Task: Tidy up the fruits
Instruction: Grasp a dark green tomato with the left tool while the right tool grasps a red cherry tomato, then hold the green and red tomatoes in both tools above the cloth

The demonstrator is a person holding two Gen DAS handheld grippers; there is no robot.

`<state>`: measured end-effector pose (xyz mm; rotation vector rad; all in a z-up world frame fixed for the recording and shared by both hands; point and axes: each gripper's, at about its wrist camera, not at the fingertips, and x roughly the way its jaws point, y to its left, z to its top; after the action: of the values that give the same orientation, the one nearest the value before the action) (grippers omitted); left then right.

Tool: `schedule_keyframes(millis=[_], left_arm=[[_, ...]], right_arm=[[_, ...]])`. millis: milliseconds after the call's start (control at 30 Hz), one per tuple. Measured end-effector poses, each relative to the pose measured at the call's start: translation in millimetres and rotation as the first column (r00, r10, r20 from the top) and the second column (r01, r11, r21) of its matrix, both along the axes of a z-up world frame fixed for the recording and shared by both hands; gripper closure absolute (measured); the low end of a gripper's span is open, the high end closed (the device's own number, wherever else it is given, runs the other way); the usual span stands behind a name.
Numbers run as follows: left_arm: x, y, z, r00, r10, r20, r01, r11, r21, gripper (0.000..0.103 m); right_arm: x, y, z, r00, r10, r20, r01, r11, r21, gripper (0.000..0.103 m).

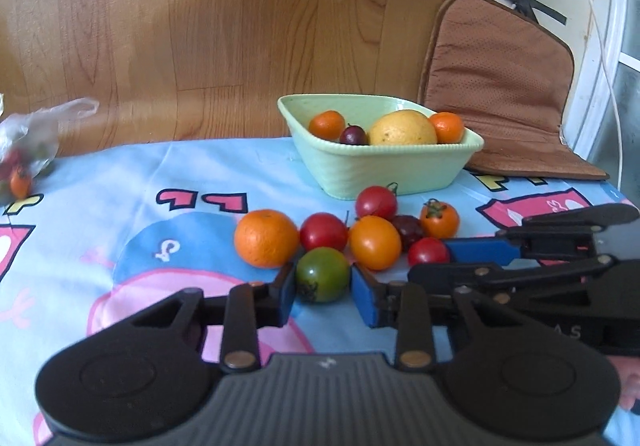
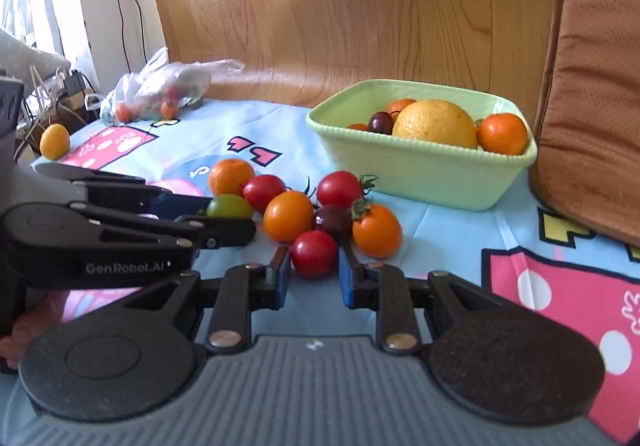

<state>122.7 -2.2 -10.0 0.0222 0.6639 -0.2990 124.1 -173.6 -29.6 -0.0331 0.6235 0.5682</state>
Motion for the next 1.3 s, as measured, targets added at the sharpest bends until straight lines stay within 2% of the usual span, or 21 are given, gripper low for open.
schedule_keyframes(millis=[133,233,333,467,600,933,1300], left_arm=[[-10.6,0.1,2.1,1.000,0.008,-0.009,-0.008,1.000,-0.007,0.073],[-35.2,-1.1,3.7,1.000,0.002,-0.011,-0.002,1.000,-0.003,0.073],[-69.6,-3.1,5.1,1.000,0.000,-0.002,0.000,1.000,0.010,0.073],[-122.8,-6.5,5.5,0.998,-0.012,0.056,0.011,1.000,0.015,0.073],[-151.4,-11.2,0.0,0.997,-0.016,0.069,0.016,1.000,-0.001,0.073],[-158.6,-9.7,-3.3,0.998,-0.012,0.060,0.013,1.000,-0.014,0.072],[-159.6,-10.6,-3.9,0.998,-0.004,0.061,0.005,1.000,-0.013,0.071]], right_arm=[[-8.8,-1.3,1.9,1.000,-0.016,0.024,0.017,1.000,-0.017,0.076],[-22.4,-3.4,3.8,1.000,-0.009,0.014,0.009,1.000,-0.028,0.076],[-52.2,-11.4,6.6,0.999,0.005,0.036,-0.004,1.000,-0.018,0.076],[-97.0,-23.4,3.3,0.999,0.004,0.041,-0.005,1.000,0.021,0.076],[-131.9,-25.8,1.1,0.999,0.001,0.032,-0.003,0.998,0.060,0.076],[-158.9,-15.3,-6.7,0.993,-0.092,0.069,0.092,0.996,0.001,0.075],[-165.1,-16.5,-9.1,0.990,-0.111,0.088,0.112,0.994,-0.001,0.075]])
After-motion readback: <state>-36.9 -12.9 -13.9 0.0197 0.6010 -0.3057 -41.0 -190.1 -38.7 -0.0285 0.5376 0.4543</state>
